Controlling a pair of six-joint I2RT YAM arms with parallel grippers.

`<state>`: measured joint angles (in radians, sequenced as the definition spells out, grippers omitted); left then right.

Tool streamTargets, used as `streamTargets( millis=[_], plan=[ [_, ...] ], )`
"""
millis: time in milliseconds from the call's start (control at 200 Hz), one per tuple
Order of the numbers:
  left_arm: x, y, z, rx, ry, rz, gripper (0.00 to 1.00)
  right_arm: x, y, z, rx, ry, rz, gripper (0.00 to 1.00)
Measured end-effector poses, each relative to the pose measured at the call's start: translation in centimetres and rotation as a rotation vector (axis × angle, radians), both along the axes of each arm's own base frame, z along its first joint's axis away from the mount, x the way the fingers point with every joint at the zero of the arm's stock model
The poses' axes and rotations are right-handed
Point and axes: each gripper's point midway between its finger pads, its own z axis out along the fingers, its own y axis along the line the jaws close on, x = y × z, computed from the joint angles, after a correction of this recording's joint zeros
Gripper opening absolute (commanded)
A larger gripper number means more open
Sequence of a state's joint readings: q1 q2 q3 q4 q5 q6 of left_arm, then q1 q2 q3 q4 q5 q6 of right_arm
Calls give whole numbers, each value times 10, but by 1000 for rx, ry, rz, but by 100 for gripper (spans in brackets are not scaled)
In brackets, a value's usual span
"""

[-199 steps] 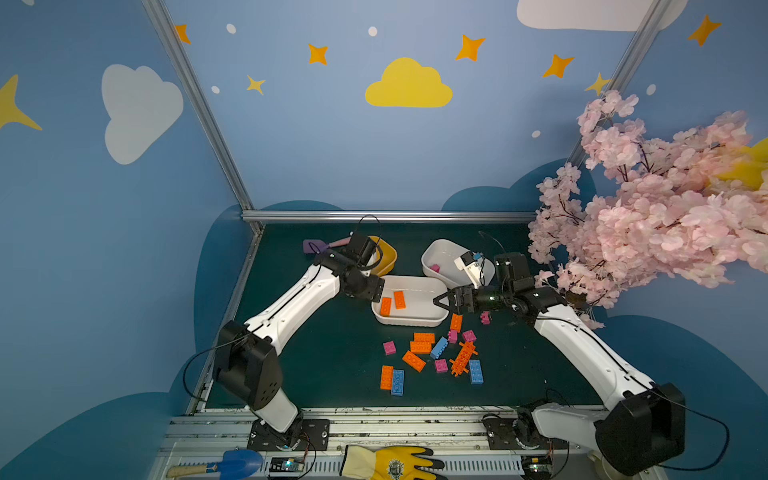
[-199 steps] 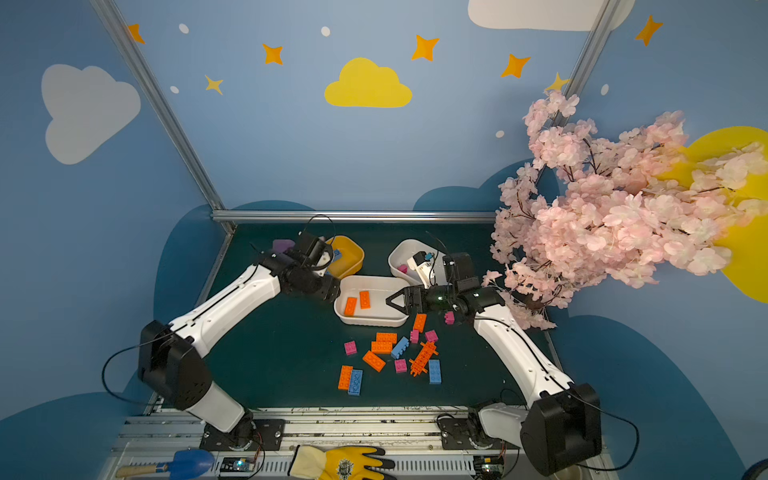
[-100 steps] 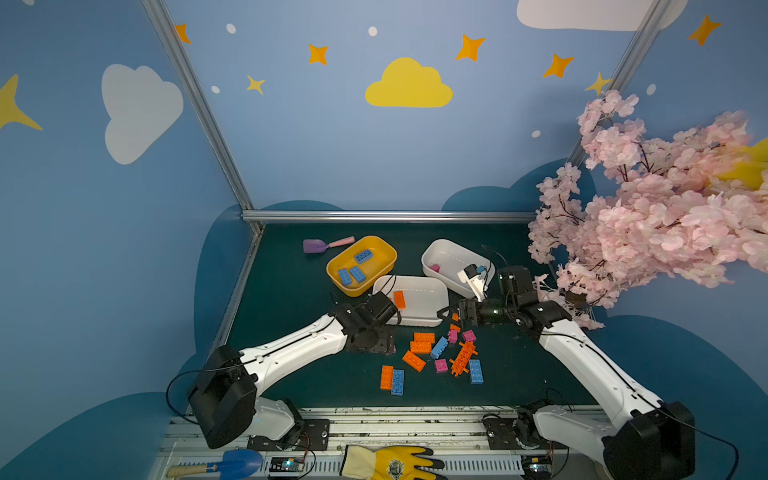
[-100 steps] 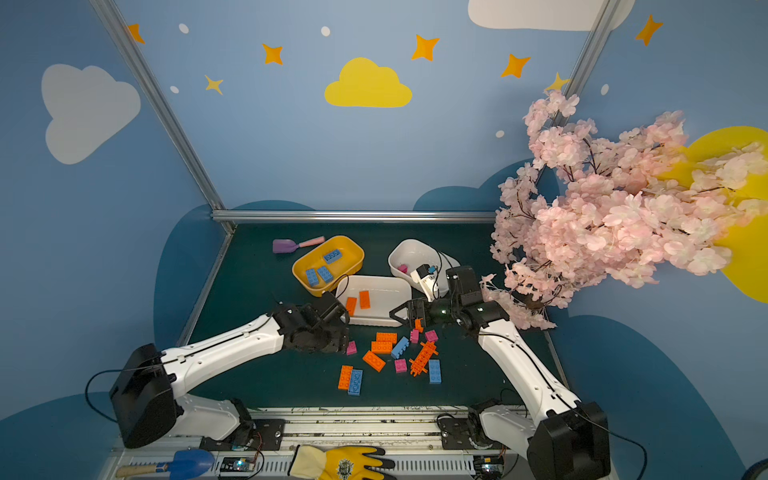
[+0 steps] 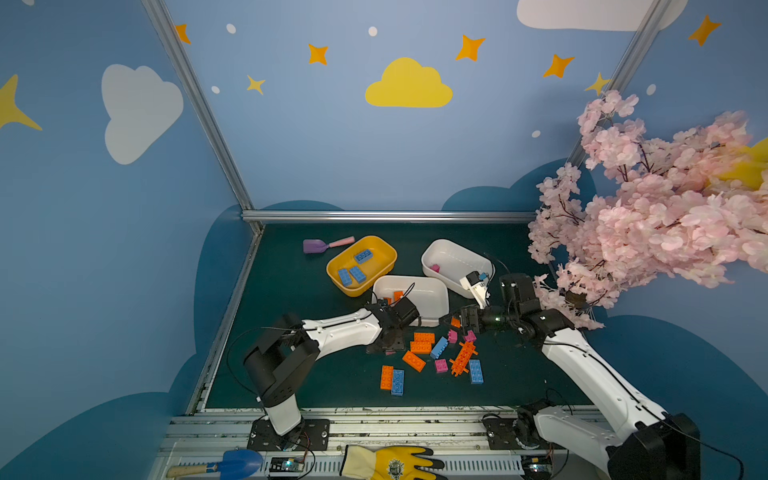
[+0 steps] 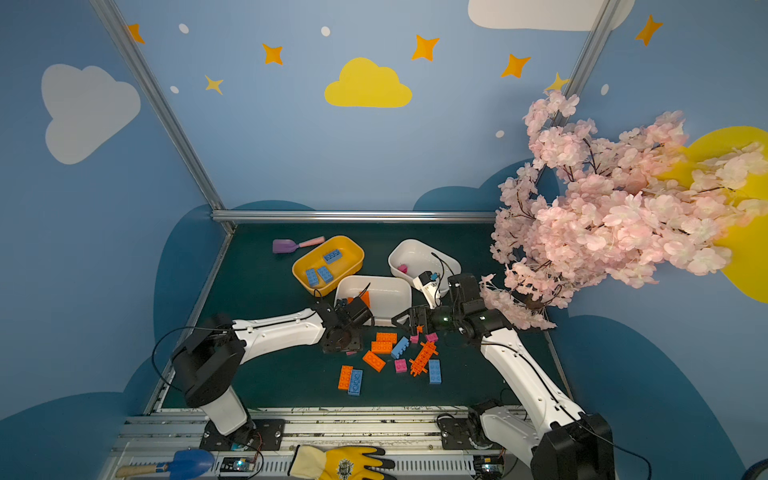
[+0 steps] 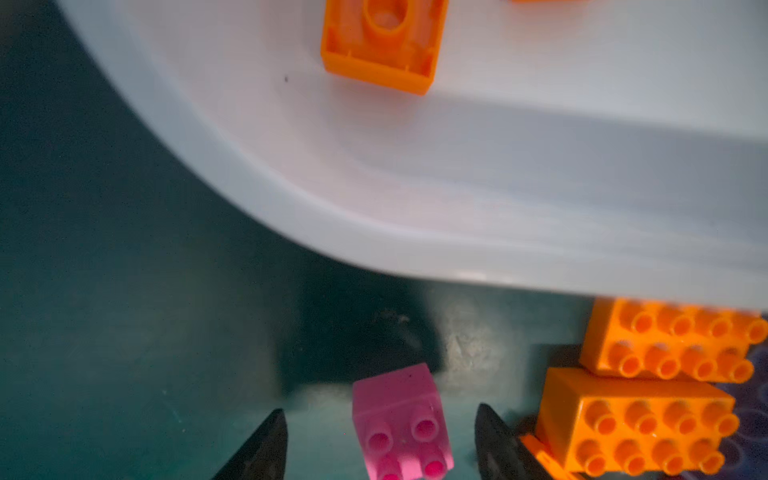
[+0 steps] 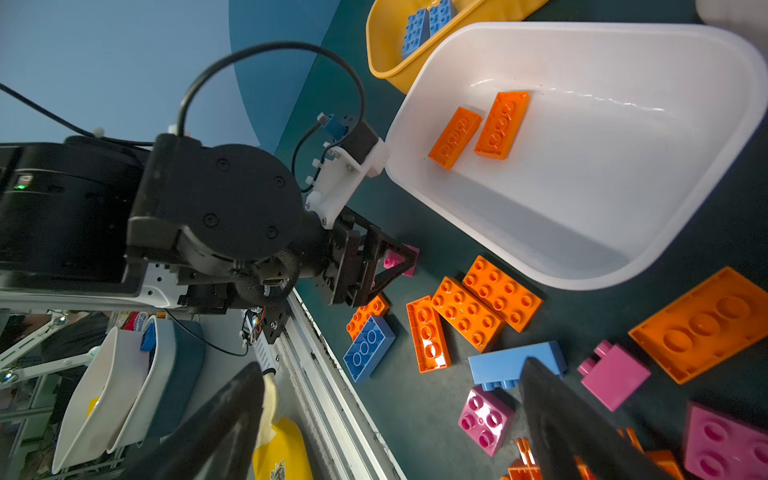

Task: Sort the legos into containers by color
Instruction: 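Move the left gripper down to a pink brick near the white bin, then grasp the pink brick with the left gripper and lift it, then carry the pink brick over the far white bin and release it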

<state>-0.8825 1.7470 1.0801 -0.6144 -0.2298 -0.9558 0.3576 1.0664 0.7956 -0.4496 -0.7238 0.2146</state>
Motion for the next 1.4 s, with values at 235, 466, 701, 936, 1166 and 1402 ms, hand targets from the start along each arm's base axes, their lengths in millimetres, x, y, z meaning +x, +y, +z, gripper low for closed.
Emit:
streamTargets(
  millis=[235, 466, 701, 936, 1166, 1402],
  plan=[
    [-2, -1, -13, 21, 20, 1, 36, 1, -7, 2, -1, -2, -24, 95],
    [-4, 0, -7, 26, 18, -22, 24, 4, -13, 1, -4, 4, -45, 95],
    [18, -13, 60, -12, -78, -124, 25, 12, -22, 2, -3, -1, -84, 95],
    [76, -51, 136, -116, -255, -268, 26, 19, -29, 6, -2, -12, -116, 95],
    [151, -100, 142, -226, -328, -353, 25, 31, -36, 22, 5, -53, -152, 95],
    [216, -137, 121, -333, -374, -407, 25, 46, -44, 34, 0, -82, -189, 95]
  ],
)
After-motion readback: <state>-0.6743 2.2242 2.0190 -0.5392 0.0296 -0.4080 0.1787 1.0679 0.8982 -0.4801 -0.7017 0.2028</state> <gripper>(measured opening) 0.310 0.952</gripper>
